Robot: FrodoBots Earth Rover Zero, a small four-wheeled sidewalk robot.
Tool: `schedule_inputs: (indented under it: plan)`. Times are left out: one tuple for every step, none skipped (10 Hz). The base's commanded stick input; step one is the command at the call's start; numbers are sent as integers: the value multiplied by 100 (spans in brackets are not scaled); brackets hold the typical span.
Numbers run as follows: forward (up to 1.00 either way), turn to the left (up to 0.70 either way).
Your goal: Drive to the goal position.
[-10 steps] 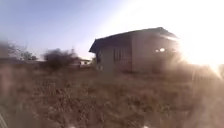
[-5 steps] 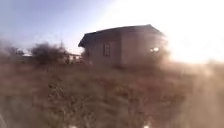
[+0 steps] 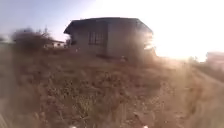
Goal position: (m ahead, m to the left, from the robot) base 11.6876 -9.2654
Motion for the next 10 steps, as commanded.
schedule_inputs:
  plan:
    - [13, 15]
    - [51, -10]
    - [70, -35]
    - [70, -35]
    - [70, -35]
    - [70, -35]
    - [70, -35]
    - [70, -35]
    - [70, -35]
    - [70, -35]
